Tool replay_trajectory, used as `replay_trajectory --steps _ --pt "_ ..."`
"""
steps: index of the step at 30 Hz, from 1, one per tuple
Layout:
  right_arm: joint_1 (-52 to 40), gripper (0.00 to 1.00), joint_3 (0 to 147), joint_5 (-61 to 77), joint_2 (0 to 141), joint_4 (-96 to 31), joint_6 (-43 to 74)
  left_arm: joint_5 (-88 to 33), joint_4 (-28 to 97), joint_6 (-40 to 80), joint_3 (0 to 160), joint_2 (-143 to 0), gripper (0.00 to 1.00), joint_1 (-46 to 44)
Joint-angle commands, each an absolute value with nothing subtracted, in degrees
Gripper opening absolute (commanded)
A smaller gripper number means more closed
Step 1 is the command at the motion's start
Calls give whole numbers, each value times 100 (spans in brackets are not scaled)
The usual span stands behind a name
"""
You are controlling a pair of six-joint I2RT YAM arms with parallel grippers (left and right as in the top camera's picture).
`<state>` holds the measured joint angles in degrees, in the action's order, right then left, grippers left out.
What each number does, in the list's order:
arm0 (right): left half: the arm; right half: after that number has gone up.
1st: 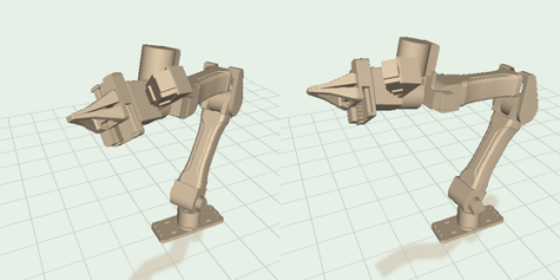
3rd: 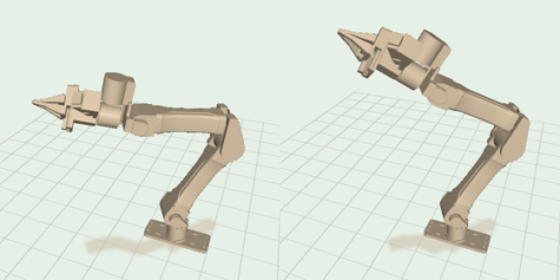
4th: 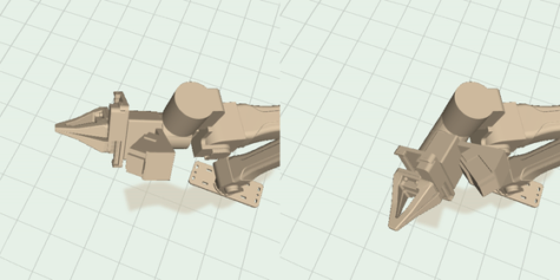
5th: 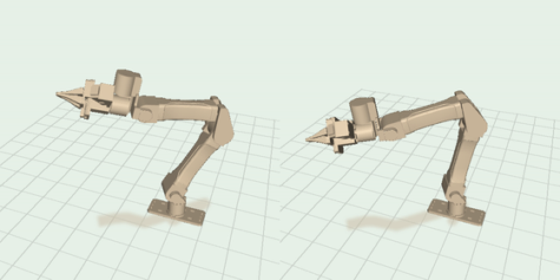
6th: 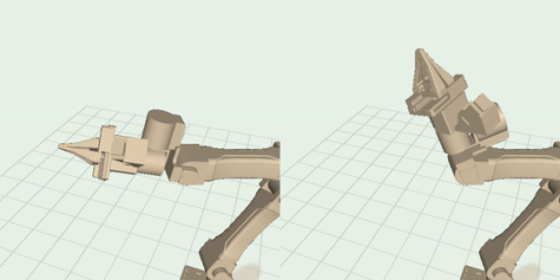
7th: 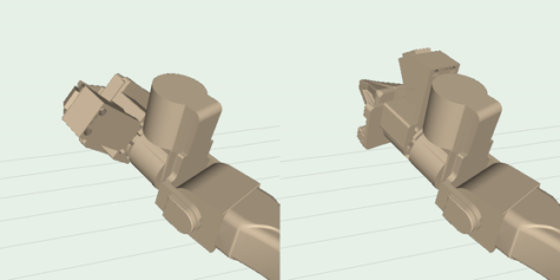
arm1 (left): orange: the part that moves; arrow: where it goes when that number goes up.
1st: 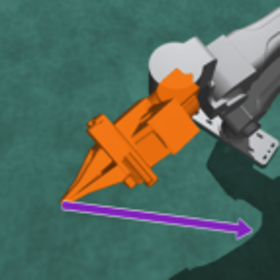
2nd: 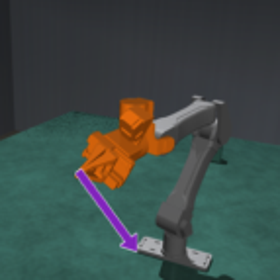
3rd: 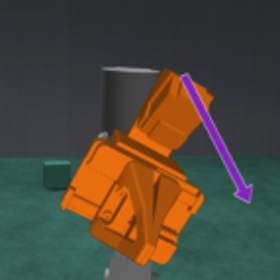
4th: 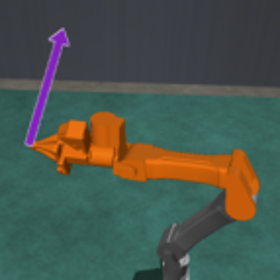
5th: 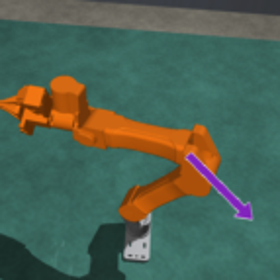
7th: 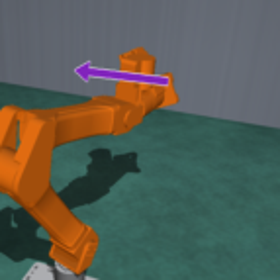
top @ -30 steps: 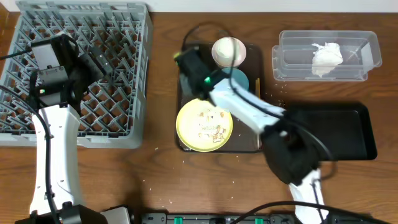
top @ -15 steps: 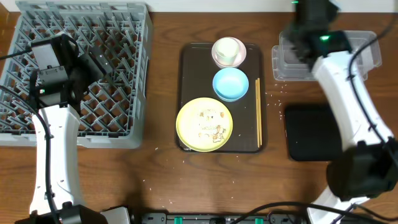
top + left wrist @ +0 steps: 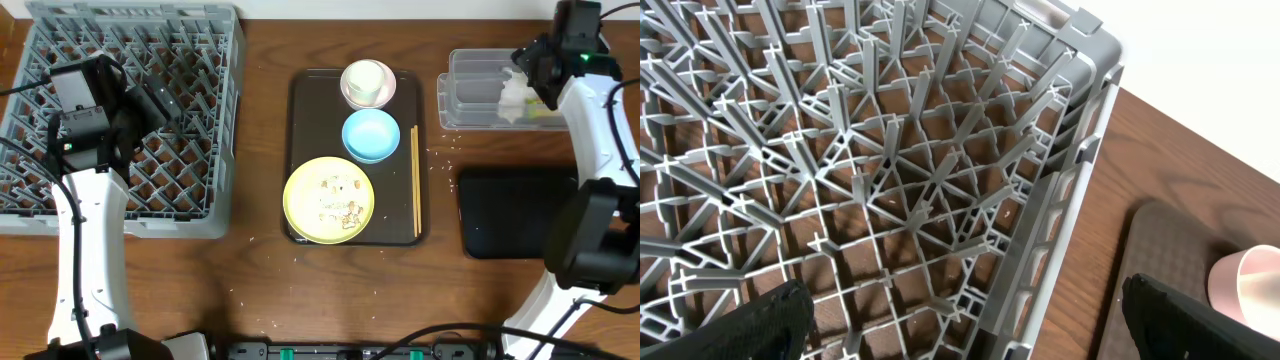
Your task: Sort waste into correct bins and load items into the dishwasher
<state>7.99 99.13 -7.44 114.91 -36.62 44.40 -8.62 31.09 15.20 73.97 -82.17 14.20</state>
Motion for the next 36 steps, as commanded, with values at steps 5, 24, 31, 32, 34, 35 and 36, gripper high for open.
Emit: replay_trajectory --steps 5,24,31,32,34,35,36 --pt "709 79 9911 2871 11131 -3402 2333 -829 3105 1531 7415 -8134 100 1446" --pt "-1337 99 9909 1979 10228 -4163 19 -829 3105 1531 7415 -8134 100 1446" --pt "-1413 99 9922 1402 10027 -4261 228 -829 3105 1531 7415 -8134 100 1446" --pt "-1345 99 9922 1245 9953 -4261 342 -829 3105 1531 7415 -8134 100 1446" --pt "-1138 99 9922 810 9782 -4261 661 -829 3105 1531 7415 -8134 100 1446" --pt "-1024 99 9922 626 9710 -4263 808 -829 3105 1531 7415 -8134 100 1446" --pt "-882 99 9922 458 9633 -4272 939 -829 3105 1531 7415 -8134 100 1446"
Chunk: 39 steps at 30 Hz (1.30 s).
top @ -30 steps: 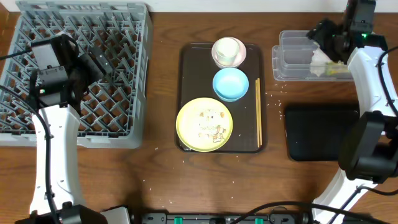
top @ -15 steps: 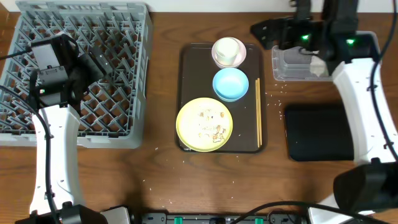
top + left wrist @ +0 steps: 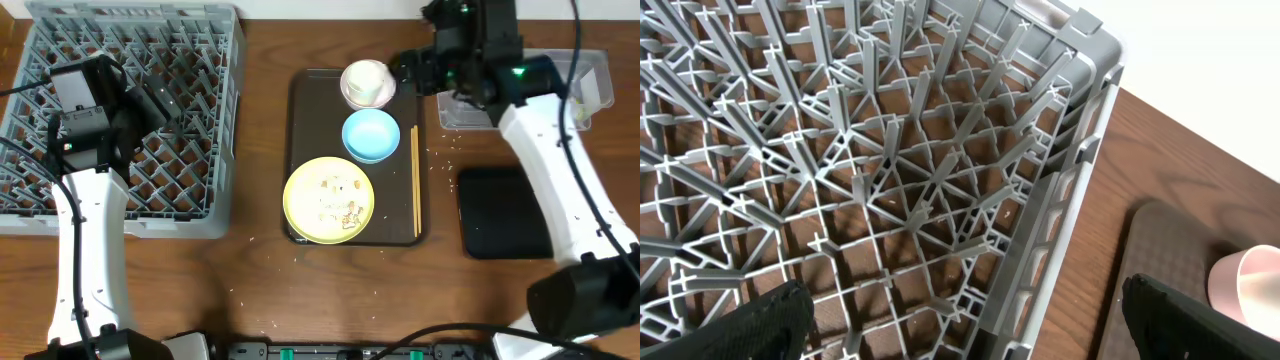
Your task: Sort waste into correct bins and load items into the dishwasher
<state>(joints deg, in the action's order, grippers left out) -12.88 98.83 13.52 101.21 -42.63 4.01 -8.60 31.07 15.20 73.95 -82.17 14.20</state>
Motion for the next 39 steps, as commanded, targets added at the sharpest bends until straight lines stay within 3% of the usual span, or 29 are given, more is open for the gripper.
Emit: replay_trajectory --steps 1,9,24,29,34,39 --pt "-565 99 9922 274 9496 -4322 1074 -829 3105 1531 7415 -8134 100 1446" --pt "499 99 9920 283 9345 -4818 1068 -829 3105 1531 7415 -8134 100 1446" --pt "593 99 9920 283 9345 -5000 1068 -1033 3087 1699 7415 -8132 100 1439" --pt "593 99 9920 283 9345 -5000 1068 -2733 3129 2910 7408 -8149 100 1417" --pt "593 99 9920 283 9345 -5002 1068 -3306 3120 2941 7404 -8237 100 832" --pt "593 99 9920 283 9345 -5002 1068 -3301 2714 1909 7404 -8530 100 -443"
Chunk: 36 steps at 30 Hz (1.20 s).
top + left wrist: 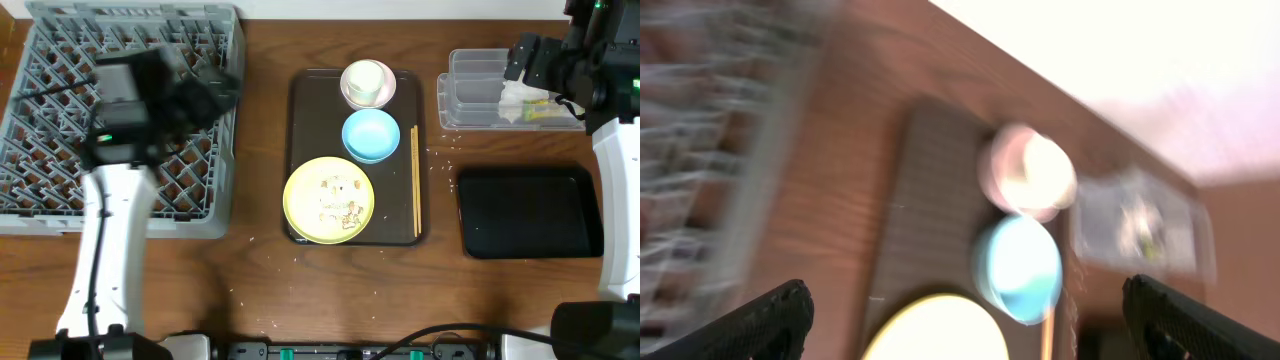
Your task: Sort waste into correct bins and load items into the dishwasher
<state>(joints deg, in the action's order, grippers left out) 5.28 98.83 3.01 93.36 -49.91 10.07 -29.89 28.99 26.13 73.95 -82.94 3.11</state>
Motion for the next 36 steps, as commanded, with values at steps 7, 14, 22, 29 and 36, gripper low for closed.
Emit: replay_trajectory --steps 7,14,22,29,36 --pt "593 99 9920 283 9345 -5002 1068 -2171 1970 1251 7404 -9338 99 -1979" --pt "593 99 9920 283 9345 -5002 1068 -1339 1262 1269 7404 -10276 86 -2700" --pt "593 99 9920 283 9345 -5002 1068 -915 860 1273 7404 -11010 76 -2810" --pt "593 99 9920 283 9345 -5002 1068 -639 838 1273 7404 -11404 76 -2805" --pt "593 99 9920 283 9345 -5002 1068 -635 794 1380 7404 -11585 65 -2803"
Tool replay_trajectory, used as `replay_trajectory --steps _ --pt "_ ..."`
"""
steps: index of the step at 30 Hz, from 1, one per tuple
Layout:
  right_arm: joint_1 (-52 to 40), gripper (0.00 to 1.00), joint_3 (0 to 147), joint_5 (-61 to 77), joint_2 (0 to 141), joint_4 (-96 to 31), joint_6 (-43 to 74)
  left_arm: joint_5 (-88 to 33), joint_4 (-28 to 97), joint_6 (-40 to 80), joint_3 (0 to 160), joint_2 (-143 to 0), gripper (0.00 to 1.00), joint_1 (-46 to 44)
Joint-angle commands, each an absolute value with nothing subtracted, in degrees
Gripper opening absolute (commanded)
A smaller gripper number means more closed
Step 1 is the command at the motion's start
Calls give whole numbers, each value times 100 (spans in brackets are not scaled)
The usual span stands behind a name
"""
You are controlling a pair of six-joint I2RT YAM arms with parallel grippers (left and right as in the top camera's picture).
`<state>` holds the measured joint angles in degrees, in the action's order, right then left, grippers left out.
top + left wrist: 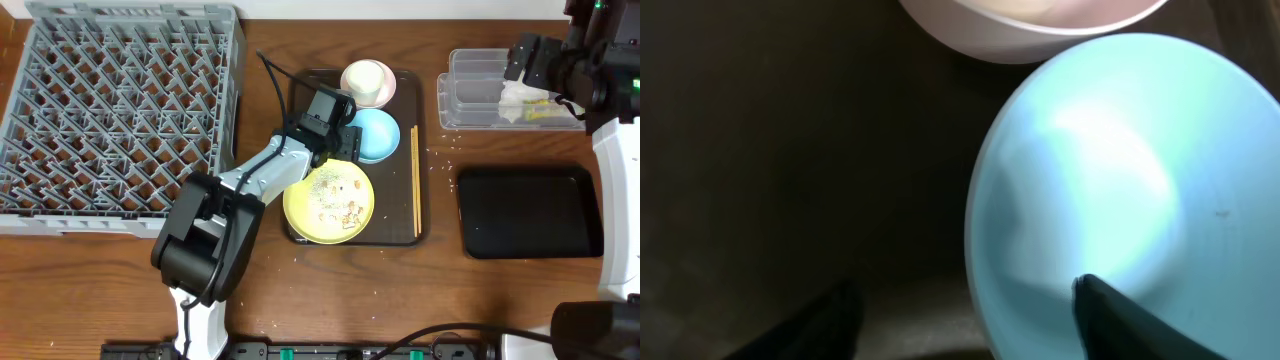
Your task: Sort waste into correct bins and load items into the dishwasher
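Observation:
A dark tray (300,100) carries a pink cup (368,82), a blue bowl (375,135), a yellow plate (330,200) with food scraps, and chopsticks (415,180). My left gripper (340,128) is open and low at the bowl's left rim. In the left wrist view the blue bowl (1100,170) fills the right side and the pink cup (1040,15) the top. The left gripper (970,315) straddles the rim, one finger inside the bowl and the other over the tray. My right gripper (528,62) hangs over the clear bin (475,90); its jaws are not readable.
The grey dish rack (120,110) stands at the left. A white crumpled tissue (515,95) lies in the clear bin. A black bin (525,210) sits at the right front. Crumbs dot the wood near the tray.
My left arm was over the rack's right edge, its view blurred. Now it reaches across to the tray, open fingers astride the blue bowl's rim. The right arm has not moved.
At first my left gripper hung over the rack and the right one held a white tissue at the clear bin. Then the right arm was between the cup and the bin. Later it stood beyond the bin, tissue inside. The left gripper is now at the bowl.

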<state>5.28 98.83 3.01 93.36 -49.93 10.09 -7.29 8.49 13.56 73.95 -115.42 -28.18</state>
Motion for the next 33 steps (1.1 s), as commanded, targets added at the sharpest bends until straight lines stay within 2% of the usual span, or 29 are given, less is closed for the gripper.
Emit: replay_trajectory --steps 1,3,6,14,22,25,29,33 --pt "596 99 9920 283 9345 -5002 1068 -633 766 1378 7404 -11585 62 -2797" --pt "593 99 9920 283 9345 -5002 1068 -480 742 1380 7404 -11585 55 -2788" --pt "593 99 9920 283 9345 -5002 1068 -3 762 1380 7404 -11585 48 -2788" --pt "593 99 9920 283 9345 -5002 1068 1120 1017 1380 7404 -11583 47 -2722" --pt "593 99 9920 283 9345 -5002 1068 1208 1131 1378 7406 -11244 46 -2362" --pt "593 99 9920 283 9345 -5017 1068 1205 1151 1378 7406 -10849 48 -2189" --pt "593 99 9920 283 9347 -5017 1068 1201 1219 1378 7406 -10457 61 -2156" --pt "593 99 9920 283 9347 -5017 1068 469 1299 1378 7406 -10217 63 -2196"
